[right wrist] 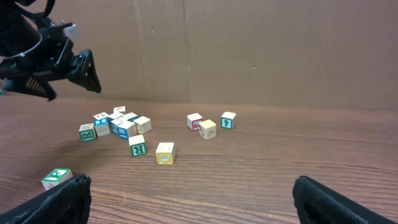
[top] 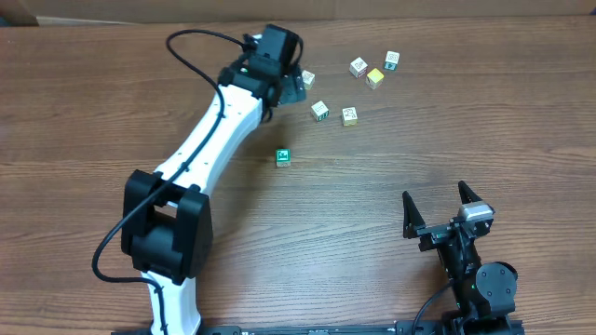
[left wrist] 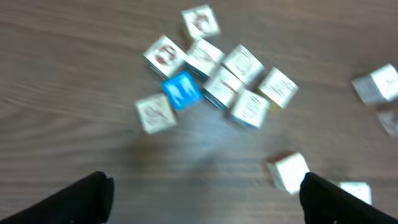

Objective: Form a horizontal line
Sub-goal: 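Move the left gripper back up to the block cluster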

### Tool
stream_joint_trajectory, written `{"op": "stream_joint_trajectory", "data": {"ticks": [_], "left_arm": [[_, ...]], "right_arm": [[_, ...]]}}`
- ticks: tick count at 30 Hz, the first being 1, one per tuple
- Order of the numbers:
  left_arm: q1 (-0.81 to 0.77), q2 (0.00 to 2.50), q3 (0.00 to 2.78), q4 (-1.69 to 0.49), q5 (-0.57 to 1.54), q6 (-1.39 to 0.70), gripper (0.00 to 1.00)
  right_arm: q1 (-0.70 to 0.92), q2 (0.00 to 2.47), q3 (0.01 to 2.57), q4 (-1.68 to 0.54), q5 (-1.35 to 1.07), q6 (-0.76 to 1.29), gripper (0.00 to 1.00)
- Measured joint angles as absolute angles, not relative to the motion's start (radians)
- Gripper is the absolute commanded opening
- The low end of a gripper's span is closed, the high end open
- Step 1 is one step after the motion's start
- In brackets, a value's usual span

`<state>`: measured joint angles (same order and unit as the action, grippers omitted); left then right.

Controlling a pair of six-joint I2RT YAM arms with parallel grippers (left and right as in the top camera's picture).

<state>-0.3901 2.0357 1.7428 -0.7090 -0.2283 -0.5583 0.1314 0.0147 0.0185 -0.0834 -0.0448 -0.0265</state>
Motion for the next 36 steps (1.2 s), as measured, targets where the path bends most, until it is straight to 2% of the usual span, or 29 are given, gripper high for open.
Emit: {"op": "stream_joint_trajectory", "data": {"ticks": [12, 19, 27, 31, 33, 36], "left_arm": [[-0.307, 2.036, 1.739, -0.467, -0.257, -0.361, 0.95], [-0.282, 2.091, 1.734, -0.329, -0.189, -0.273, 0.95], [-0.258, 2.255, 1.723, -0.260, -0.105, -0.250, 0.95], [-0.255, 2.278, 1.719, -0.255, -0.092, -0.250, 0.93], [-0.255, 2.278, 1.719, -0.250, -0.089, -0.250, 0.89], [-0.255, 2.280, 1.719, -0.247, -0.091, -0.249, 0.90]], "right_arm": [[0.131, 0.015, 0.019, -0.083, -0.045, -0.027, 1.00], [0.131, 0.015, 0.019, -0.083, -0.044, -0.027, 1.00], [0.131, 0.015, 0.019, -0.084, -0.045, -0.027, 1.00], [0.131, 0.015, 0.019, -0.084, -0.045, -0.026, 1.00], [0.131, 0.015, 0.019, -0.084, -0.044, -0.026, 1.00], [0.131, 0.015, 0.019, -0.084, -0.045, -0.027, 1.00]]}}
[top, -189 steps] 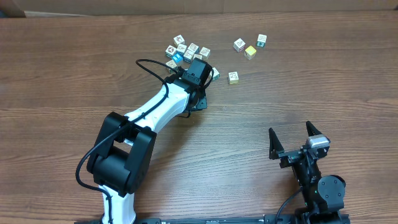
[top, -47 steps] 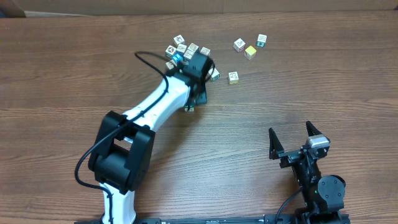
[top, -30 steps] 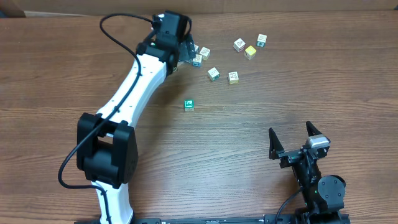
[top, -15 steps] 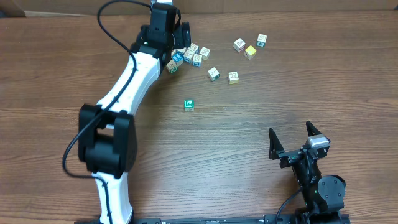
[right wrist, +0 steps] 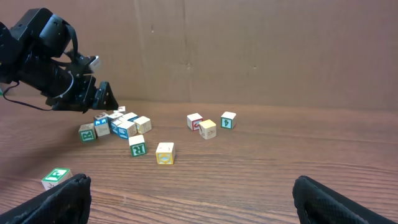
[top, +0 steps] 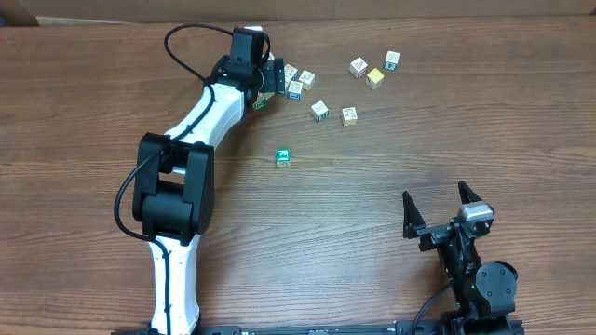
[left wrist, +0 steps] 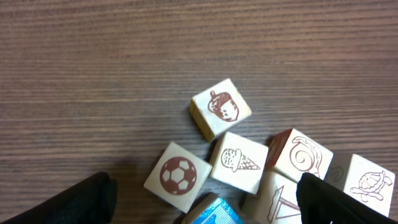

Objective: Form a horizontal line
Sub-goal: 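Move the left gripper back up to the block cluster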

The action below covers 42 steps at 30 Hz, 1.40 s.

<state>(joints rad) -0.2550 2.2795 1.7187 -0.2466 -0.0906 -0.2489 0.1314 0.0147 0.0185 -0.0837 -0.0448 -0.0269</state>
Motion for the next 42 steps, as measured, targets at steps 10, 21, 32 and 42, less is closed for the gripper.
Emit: {"op": "stream_joint_trajectory", "data": {"ticks": [10, 21, 32, 42], "left_arm": [[-0.229, 2.291, 1.719, -0.247, -0.094, -0.292, 0.91], [-0.212, 2.291, 1.719, -0.266, -0.109, -0.307, 0.86], [-0.208, 2.307, 1.719, -0.285, -0.109, -0.306, 0.87], [-0.207, 2.313, 1.719, -0.292, -0.134, -0.307, 0.85]], "right_arm": [[0.131, 0.015, 0.019, -0.083, -0.045, -0.026, 1.00], [0.131, 0.015, 0.019, -0.084, -0.045, -0.027, 1.00], [0.131, 0.015, 0.019, -0.084, -0.045, -0.026, 1.00], [0.131, 0.015, 0.019, -0.083, -0.044, -0.027, 1.00]]}}
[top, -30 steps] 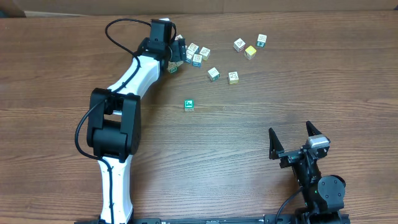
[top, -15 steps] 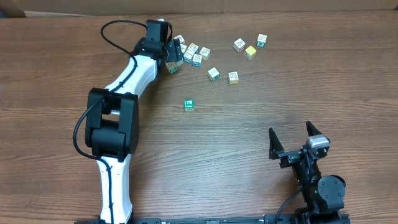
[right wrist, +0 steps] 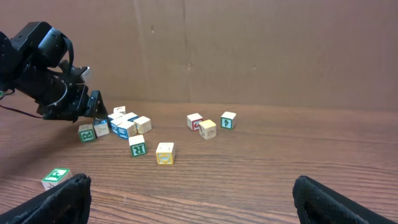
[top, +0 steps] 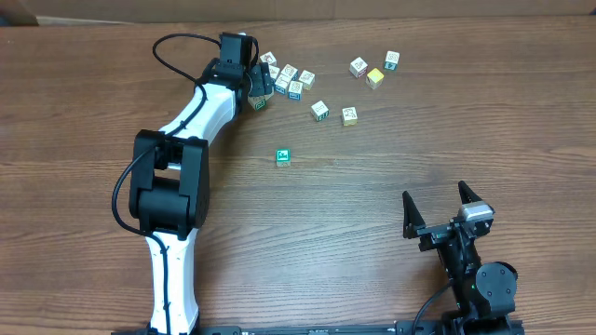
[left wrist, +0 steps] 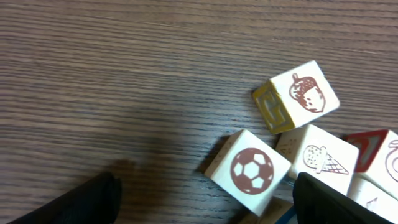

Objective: Form a horizontal line
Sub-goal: 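Move the left gripper back up to the block cluster, then lower the left gripper and close it on the soccer-ball block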

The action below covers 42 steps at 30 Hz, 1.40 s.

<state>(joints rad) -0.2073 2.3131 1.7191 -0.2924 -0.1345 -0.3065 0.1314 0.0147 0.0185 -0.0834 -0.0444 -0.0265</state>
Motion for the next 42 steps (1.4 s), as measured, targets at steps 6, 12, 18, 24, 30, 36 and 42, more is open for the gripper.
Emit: {"op": "stream_joint_trajectory", "data": {"ticks": [6, 12, 18, 24, 30, 36, 42], "left_arm": [[-0.198, 2.314, 1.719, -0.305, -0.163, -0.307, 0.82], [-0.180, 2.314, 1.719, -0.316, -0.170, -0.315, 0.82], [-0.168, 2.314, 1.719, -0.306, -0.169, -0.315, 0.79], [-0.168, 2.314, 1.719, -0.267, -0.124, -0.239, 0.78], [-0.168, 2.314, 1.719, -0.265, -0.096, -0.159, 0.75], [-0.168, 2.314, 1.718, -0.259, -0.089, -0.134, 0.75], [-0.168, 2.326, 1.715, -0.224, -0.089, -0.123, 0.77]], "right_arm": [[0.131, 0.015, 0.019, -0.084, -0.044, -0.027, 1.00], [0.131, 0.015, 0.019, -0.083, -0.045, -0.027, 1.00], [0.131, 0.015, 0.019, -0.083, -0.045, -0.027, 1.00], [0.131, 0.015, 0.019, -0.083, -0.044, -0.026, 1.00], [0.131, 0.015, 0.019, -0.083, -0.045, -0.026, 1.00], [0.131, 0.015, 0.019, -0.084, -0.044, -0.026, 1.00], [0.131, 0.015, 0.019, -0.084, -0.045, -0.026, 1.00]]}}
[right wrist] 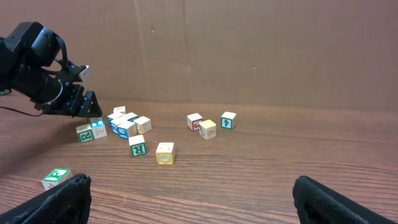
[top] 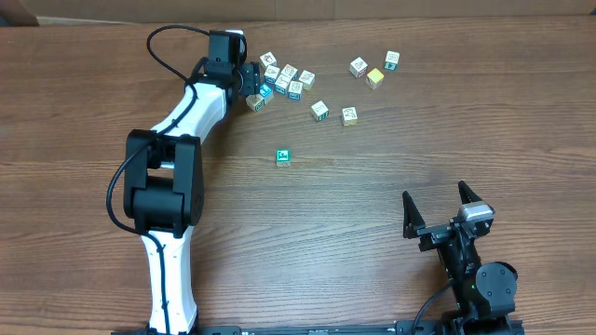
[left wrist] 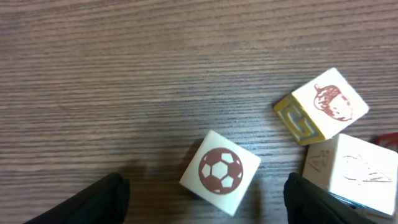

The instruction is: Form a horizontal line

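Observation:
Small picture cubes lie at the table's far side, most in a cluster [top: 282, 78]. My left gripper [top: 244, 76] is open and low at the cluster's left end. In the left wrist view a soccer-ball cube [left wrist: 219, 171] stands alone just ahead of the gap between the two fingers. An acorn cube [left wrist: 323, 104] and another pale cube [left wrist: 357, 174] lie to its right. A green cube [top: 283, 156] sits by itself nearer the middle. My right gripper [top: 445, 209] rests open at the near right, holding nothing.
Two loose cubes [top: 320, 110] [top: 350, 115] lie right of the cluster. A group of three cubes [top: 375, 74] sits further right at the back. The left arm [top: 191, 116] stretches diagonally from the near left across the table.
My left gripper has shifted a little left. The soccer-ball cube, which touched the ice-cream cube in the cluster, now stands apart from it. The right arm has not moved.
My left gripper was first open high over the cluster's right side. It was then low at the cluster's left edge, over the acorn, soccer-ball and ice-cream cubes. Later it stood further left, and now the soccer-ball cube is separated from the cluster.

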### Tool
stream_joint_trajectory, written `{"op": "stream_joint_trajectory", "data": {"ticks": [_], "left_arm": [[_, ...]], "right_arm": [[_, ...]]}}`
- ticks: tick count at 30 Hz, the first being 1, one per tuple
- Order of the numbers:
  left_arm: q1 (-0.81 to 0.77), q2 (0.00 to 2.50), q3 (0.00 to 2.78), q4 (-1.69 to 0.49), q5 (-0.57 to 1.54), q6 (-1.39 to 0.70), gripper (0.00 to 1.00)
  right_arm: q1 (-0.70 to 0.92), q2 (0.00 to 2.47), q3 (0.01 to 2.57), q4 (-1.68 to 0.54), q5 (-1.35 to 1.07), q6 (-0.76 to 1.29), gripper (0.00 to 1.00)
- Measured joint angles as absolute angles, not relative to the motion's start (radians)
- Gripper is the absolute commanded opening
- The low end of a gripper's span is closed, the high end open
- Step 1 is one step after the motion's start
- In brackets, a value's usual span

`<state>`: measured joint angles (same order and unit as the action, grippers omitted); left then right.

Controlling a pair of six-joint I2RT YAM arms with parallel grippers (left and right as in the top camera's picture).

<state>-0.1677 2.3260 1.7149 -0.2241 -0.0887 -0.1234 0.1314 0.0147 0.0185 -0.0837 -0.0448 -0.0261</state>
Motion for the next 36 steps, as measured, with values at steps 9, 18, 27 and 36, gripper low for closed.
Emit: {"op": "stream_joint_trajectory", "data": {"ticks": [9, 18, 27, 36], "left_arm": [[-0.168, 2.357, 1.709, -0.190, -0.086, -0.093, 0.73], [-0.168, 2.385, 1.709, -0.136, -0.080, -0.074, 0.41], [-0.168, 2.386, 1.709, -0.134, -0.078, -0.072, 0.35], [-0.168, 2.352, 1.708, -0.231, -0.078, -0.076, 0.33]], "right_arm": [[0.131, 0.015, 0.019, -0.084, -0.044, -0.027, 1.00], [0.131, 0.015, 0.019, -0.083, -0.044, -0.027, 1.00], [0.131, 0.015, 0.019, -0.083, -0.045, -0.027, 1.00], [0.131, 0.015, 0.019, -0.084, -0.045, -0.026, 1.00]]}}
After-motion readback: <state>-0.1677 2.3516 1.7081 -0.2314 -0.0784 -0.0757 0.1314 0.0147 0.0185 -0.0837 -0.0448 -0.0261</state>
